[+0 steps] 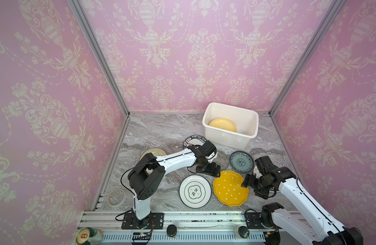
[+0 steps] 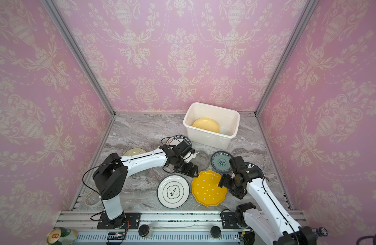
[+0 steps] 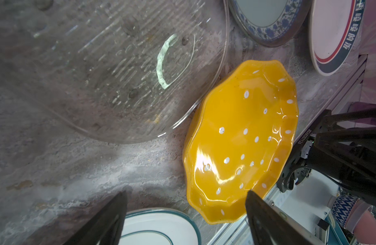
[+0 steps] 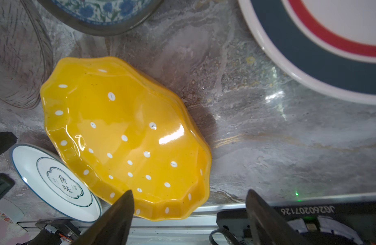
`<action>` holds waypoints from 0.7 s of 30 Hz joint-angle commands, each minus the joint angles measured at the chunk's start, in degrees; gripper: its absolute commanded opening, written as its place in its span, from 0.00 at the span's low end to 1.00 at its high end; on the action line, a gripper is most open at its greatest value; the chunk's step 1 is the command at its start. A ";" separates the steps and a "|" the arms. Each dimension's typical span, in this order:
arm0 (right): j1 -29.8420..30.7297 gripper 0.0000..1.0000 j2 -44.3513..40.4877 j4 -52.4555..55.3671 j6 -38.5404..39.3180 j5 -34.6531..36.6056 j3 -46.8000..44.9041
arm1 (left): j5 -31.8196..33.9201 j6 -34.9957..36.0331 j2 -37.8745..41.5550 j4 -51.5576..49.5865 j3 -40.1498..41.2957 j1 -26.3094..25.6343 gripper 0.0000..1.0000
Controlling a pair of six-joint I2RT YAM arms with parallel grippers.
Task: Place the plates into the plastic bin on the countertop
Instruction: Pick up the plate from the bottom-center of the table.
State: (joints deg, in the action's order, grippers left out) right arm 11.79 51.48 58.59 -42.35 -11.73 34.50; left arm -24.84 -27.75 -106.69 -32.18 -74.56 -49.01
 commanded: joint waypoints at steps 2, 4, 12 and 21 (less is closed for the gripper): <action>0.50 0.84 0.11 0.11 -1.88 -0.08 -1.44 | -2.21 -0.03 -1.88 0.61 -3.09 -0.95 0.87; 0.68 0.84 1.10 -0.55 -1.69 -0.71 -1.38 | -2.58 -0.02 -2.89 0.42 -3.80 -1.16 0.86; 0.95 0.84 2.57 -2.84 -3.00 -1.79 -3.07 | -2.79 -1.49 -4.96 1.24 -3.82 -1.25 0.84; 0.97 0.84 5.39 -7.86 -3.51 -4.57 -5.48 | -7.79 -3.75 -7.98 4.62 -4.51 -1.78 0.79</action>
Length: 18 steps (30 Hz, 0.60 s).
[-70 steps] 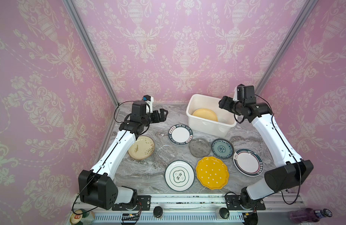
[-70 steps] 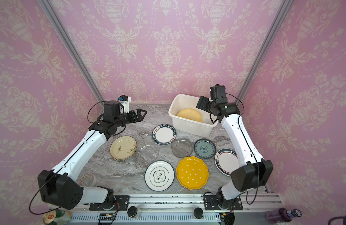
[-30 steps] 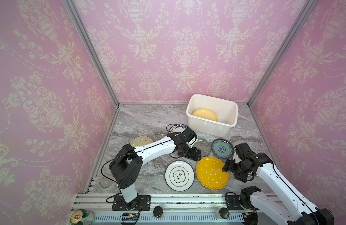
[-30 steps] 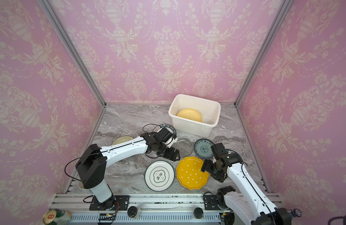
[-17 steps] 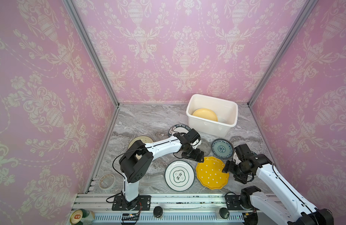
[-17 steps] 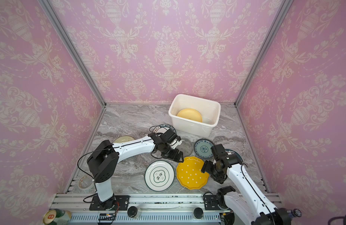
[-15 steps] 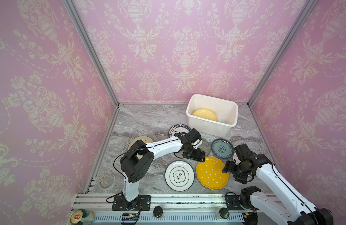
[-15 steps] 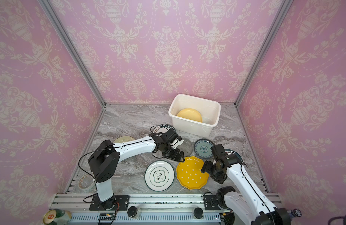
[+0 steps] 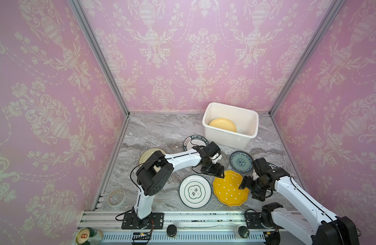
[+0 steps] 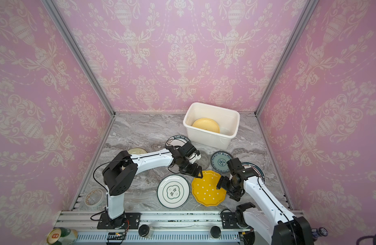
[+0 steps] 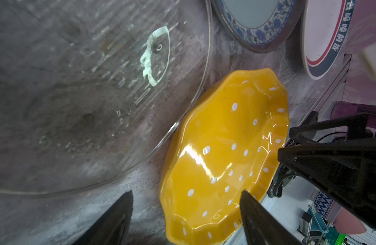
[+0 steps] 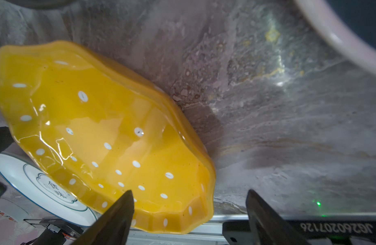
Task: Place the plates into the plastic bin on the countertop
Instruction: Pick up the plate from the bottom-center of the table.
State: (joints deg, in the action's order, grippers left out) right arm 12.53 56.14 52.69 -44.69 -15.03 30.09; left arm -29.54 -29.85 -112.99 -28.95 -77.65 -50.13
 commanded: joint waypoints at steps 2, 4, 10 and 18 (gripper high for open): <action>0.25 0.84 1.53 -3.04 -1.31 -1.57 -1.48 | -3.94 -1.69 -2.45 1.44 -1.79 -0.93 0.77; 0.21 0.84 2.12 -3.78 -1.19 -1.81 -1.63 | -4.55 -1.65 -2.83 1.45 -1.81 -1.02 0.77; 0.23 0.83 3.58 -5.85 -0.81 -1.73 -2.25 | -6.08 -2.12 -3.53 2.13 -1.79 -1.02 0.70; 0.29 0.83 5.42 -8.35 -0.29 -2.27 -2.85 | -7.55 -2.43 -3.64 2.60 -1.89 -1.34 0.61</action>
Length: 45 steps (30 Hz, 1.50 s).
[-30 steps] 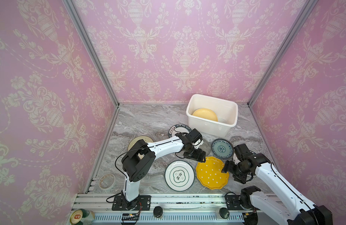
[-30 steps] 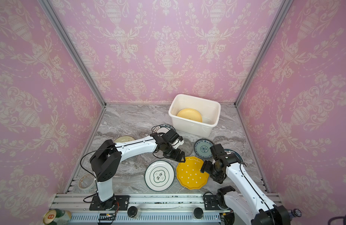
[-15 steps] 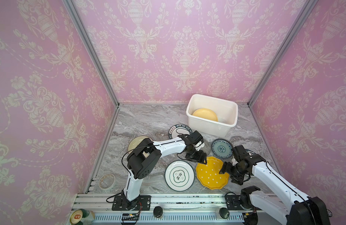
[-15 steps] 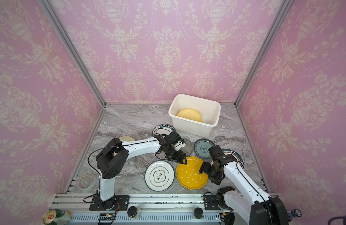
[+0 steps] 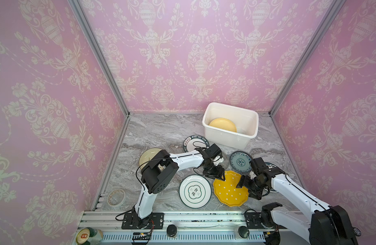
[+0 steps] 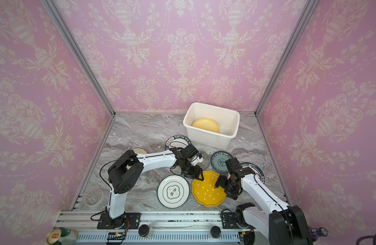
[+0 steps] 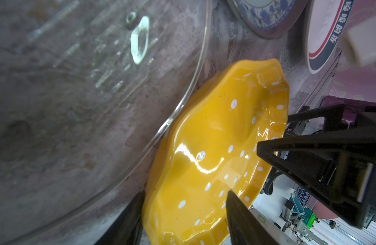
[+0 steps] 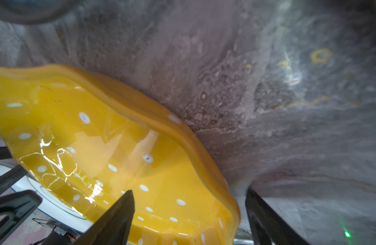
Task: Place the plates into the plastic bin on the countertop
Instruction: Pick up the plate from the bottom-center of the table.
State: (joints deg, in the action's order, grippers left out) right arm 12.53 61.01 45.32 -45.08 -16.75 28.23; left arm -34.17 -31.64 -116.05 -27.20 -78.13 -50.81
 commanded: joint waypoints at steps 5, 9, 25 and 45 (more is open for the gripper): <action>0.30 0.82 1.38 -2.60 0.51 -1.42 -1.42 | -4.60 -0.49 -0.52 1.45 -2.07 -1.21 0.57; 0.36 0.82 0.99 -3.22 0.56 -2.09 -1.97 | -5.65 -0.27 0.13 2.09 -2.42 -1.66 0.56; 0.37 0.80 1.53 -3.61 1.78 -2.65 -1.50 | -9.33 -2.17 1.55 7.96 -0.62 -1.75 0.52; 0.37 0.79 -3.23 -5.25 2.45 -5.40 -2.68 | -14.42 -5.45 4.34 15.59 2.54 -0.80 0.46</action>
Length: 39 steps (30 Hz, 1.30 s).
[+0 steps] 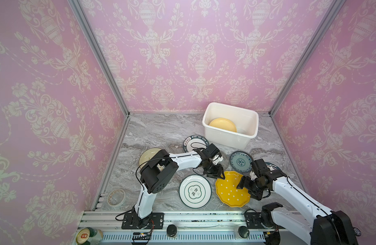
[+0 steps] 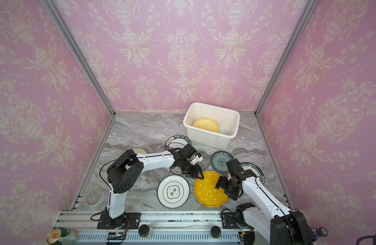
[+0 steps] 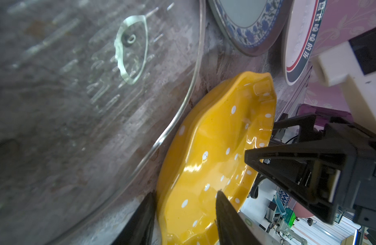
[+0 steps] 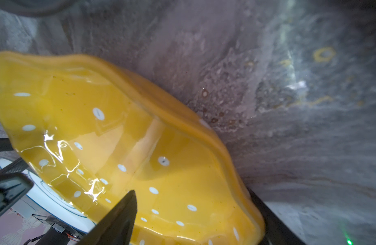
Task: Place the plates into the plastic bin on the countertop
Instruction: Pick up the plate from the bottom-center of the table.
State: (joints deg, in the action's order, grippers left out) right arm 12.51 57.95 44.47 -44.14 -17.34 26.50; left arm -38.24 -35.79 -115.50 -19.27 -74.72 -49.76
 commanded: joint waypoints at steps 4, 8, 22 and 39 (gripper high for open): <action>0.41 0.79 -1.32 -4.13 1.57 -4.59 -0.78 | -11.62 -1.69 4.05 8.36 -0.57 -1.61 0.45; 0.41 0.79 -1.97 -4.51 1.58 -4.98 -1.10 | -13.35 -3.76 4.75 11.90 0.70 -1.31 0.45; 0.41 0.79 -4.14 -6.95 1.51 -6.82 -2.29 | -14.65 -2.09 5.70 10.14 0.87 -1.13 0.41; 0.41 0.77 -6.05 -15.15 1.87 -13.39 -4.35 | -18.49 -5.38 5.12 14.54 3.44 -0.52 0.48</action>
State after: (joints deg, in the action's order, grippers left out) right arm 12.40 52.56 41.25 -43.48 -22.39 23.29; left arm -46.06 -39.24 -111.94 -12.12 -70.78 -47.90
